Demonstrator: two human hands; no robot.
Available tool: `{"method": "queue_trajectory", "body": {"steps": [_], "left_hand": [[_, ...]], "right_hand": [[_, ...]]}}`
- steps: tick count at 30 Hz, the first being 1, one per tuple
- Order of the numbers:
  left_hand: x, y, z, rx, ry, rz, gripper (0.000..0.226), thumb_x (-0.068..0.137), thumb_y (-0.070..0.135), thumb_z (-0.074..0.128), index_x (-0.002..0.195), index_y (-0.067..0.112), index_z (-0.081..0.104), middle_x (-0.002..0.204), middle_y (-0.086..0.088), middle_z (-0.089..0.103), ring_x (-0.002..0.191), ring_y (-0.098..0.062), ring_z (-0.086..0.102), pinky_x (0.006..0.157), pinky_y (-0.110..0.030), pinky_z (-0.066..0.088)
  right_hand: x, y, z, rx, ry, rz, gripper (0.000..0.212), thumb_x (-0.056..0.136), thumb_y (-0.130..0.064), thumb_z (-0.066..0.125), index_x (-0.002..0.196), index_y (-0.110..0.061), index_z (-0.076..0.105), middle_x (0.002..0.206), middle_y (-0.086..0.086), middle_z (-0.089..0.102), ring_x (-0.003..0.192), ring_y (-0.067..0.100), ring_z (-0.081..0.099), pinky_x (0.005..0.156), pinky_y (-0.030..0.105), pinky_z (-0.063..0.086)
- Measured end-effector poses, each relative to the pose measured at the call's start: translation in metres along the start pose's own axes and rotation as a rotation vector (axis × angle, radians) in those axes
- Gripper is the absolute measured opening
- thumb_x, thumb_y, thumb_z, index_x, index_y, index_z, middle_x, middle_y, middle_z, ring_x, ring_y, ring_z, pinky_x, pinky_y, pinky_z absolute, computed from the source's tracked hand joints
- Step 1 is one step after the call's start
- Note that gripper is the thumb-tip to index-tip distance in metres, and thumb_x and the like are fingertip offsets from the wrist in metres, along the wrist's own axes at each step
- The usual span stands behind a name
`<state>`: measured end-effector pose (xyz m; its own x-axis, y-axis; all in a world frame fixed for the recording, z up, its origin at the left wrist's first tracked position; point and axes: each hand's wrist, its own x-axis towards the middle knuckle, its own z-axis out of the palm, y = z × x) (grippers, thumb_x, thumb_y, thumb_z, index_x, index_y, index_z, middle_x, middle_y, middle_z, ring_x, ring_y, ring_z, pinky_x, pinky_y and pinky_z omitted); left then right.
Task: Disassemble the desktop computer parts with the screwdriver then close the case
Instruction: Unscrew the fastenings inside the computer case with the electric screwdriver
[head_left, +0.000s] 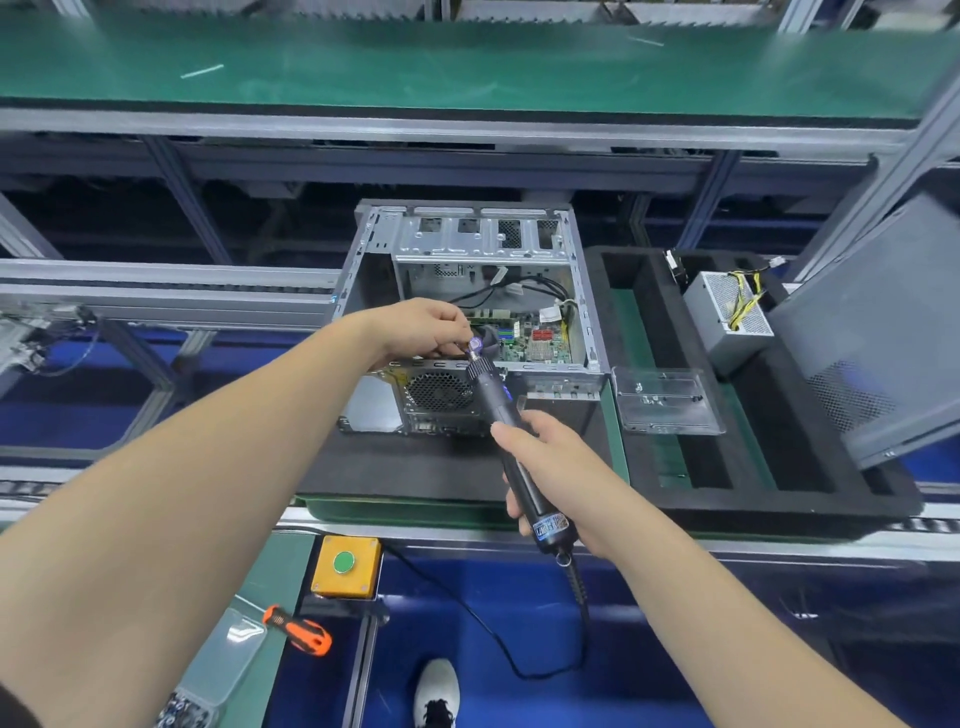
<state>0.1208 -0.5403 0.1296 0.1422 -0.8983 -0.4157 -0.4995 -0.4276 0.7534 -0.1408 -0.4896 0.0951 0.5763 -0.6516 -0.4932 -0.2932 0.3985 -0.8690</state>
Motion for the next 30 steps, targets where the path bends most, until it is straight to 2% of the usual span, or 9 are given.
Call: {"method": "queue_trajectory", "body": {"steps": [3,8,11,15,18,20,23,28,30], "left_hand": [[-0.002,-0.002,0.001,0.023,0.012,0.028,0.015,0.091,0.038,0.067,0.077,0.03,0.068,0.101,-0.005,0.075,0.093,-0.015,0.062,0.077,-0.033,0.046],[-0.005,0.0,0.004,0.04,-0.011,0.045,0.027,0.069,0.052,0.071,0.08,0.027,0.069,0.086,0.003,0.067,0.083,-0.016,0.054,0.073,-0.035,0.04],[-0.004,-0.002,0.005,0.079,0.003,0.041,0.029,0.071,0.051,0.07,0.08,0.024,0.07,0.084,0.003,0.06,0.076,-0.019,0.046,0.068,-0.034,0.04],[-0.004,-0.002,0.006,0.105,0.022,0.019,0.032,0.067,0.055,0.068,0.079,0.026,0.072,0.087,-0.003,0.057,0.075,-0.021,0.045,0.07,-0.035,0.041],[-0.003,-0.004,0.007,0.098,0.029,0.031,0.026,0.077,0.054,0.067,0.083,0.029,0.071,0.09,0.003,0.064,0.077,-0.018,0.051,0.069,-0.032,0.043],[-0.002,-0.004,0.007,0.09,0.063,0.034,0.019,0.09,0.051,0.06,0.094,0.035,0.07,0.099,0.007,0.071,0.084,-0.013,0.06,0.07,-0.028,0.047],[-0.002,-0.006,0.008,0.149,0.074,0.044,0.023,0.097,0.037,0.051,0.101,0.037,0.073,0.105,0.002,0.072,0.084,-0.019,0.058,0.077,-0.037,0.05],[0.0,-0.008,0.009,0.269,0.039,0.062,0.022,0.094,0.027,0.058,0.09,0.032,0.079,0.092,-0.005,0.074,0.076,-0.02,0.051,0.071,-0.034,0.044],[0.0,-0.006,0.008,0.306,0.042,0.061,0.022,0.093,0.03,0.058,0.088,0.035,0.079,0.089,0.001,0.075,0.074,-0.018,0.052,0.068,-0.032,0.046]], "right_hand": [[0.002,0.005,0.003,0.01,-0.02,0.0,0.065,0.082,-0.053,0.072,0.14,-0.036,0.048,0.071,0.004,0.068,0.061,0.025,0.066,0.054,0.036,0.056],[-0.002,0.019,0.001,0.036,-0.086,-0.043,0.077,0.075,-0.04,0.084,0.141,-0.038,0.044,0.097,0.013,0.068,0.059,0.026,0.065,0.054,0.035,0.055],[-0.003,0.022,0.005,0.047,-0.09,-0.074,0.071,0.07,-0.036,0.084,0.131,-0.038,0.048,0.102,0.022,0.064,0.052,0.026,0.062,0.051,0.033,0.053],[-0.004,0.023,0.01,0.017,-0.056,-0.087,0.086,0.074,-0.031,0.081,0.148,-0.03,0.036,0.114,0.024,0.058,0.048,0.023,0.06,0.049,0.03,0.051],[-0.009,0.023,0.01,-0.005,-0.039,-0.09,0.083,0.077,-0.029,0.078,0.149,-0.03,0.036,0.121,0.022,0.053,0.049,0.023,0.06,0.05,0.03,0.052],[-0.014,0.025,0.008,-0.018,-0.037,-0.105,0.074,0.078,-0.029,0.077,0.143,-0.032,0.042,0.109,0.021,0.061,0.05,0.025,0.059,0.051,0.032,0.052],[-0.022,0.032,0.004,-0.036,-0.046,-0.146,0.053,0.081,-0.027,0.075,0.126,-0.038,0.051,0.08,0.013,0.067,0.051,0.027,0.055,0.051,0.034,0.051],[-0.033,0.042,-0.004,-0.098,-0.029,-0.166,0.047,0.082,-0.03,0.072,0.12,-0.046,0.05,0.071,0.013,0.068,0.051,0.026,0.056,0.051,0.032,0.051],[-0.035,0.045,-0.006,-0.107,-0.02,-0.161,0.046,0.08,-0.03,0.072,0.116,-0.049,0.051,0.071,0.014,0.068,0.051,0.024,0.057,0.05,0.031,0.051]]}}
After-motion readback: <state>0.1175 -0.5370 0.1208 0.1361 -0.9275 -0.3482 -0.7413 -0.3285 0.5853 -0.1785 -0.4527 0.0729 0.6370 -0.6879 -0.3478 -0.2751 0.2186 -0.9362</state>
